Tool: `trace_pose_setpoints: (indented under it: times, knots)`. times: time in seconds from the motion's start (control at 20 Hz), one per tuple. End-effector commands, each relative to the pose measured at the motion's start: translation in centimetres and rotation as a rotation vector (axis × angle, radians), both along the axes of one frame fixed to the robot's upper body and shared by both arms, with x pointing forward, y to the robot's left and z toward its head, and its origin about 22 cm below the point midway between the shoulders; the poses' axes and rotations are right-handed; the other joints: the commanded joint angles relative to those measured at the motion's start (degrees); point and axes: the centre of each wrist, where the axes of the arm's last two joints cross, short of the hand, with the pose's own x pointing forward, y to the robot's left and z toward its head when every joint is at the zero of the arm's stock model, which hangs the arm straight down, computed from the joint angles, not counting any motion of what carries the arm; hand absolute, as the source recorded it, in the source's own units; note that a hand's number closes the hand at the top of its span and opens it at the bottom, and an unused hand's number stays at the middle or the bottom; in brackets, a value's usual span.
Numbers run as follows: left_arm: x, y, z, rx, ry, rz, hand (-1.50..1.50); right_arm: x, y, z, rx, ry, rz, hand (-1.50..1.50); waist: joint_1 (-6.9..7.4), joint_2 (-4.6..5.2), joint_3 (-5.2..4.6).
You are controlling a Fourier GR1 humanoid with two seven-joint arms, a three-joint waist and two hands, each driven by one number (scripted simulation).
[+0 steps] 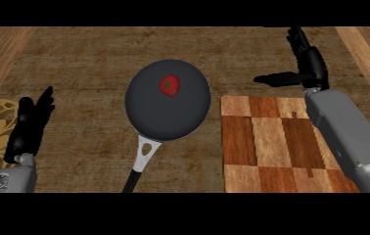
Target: Pick the tomato from the cutting board and place it in the pan
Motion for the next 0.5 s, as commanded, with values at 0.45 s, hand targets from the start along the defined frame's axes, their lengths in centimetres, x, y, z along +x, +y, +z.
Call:
trace_pose_setpoints:
  times: [0.45]
  knots:
    - [0.7, 0.3, 0.3, 0.016, -0.017, -0.004, 0.00, -4.0, -12.0, 3.0, -0.048, 0.009, 0.042, -1.50, 0.68, 0.28, 0.02]
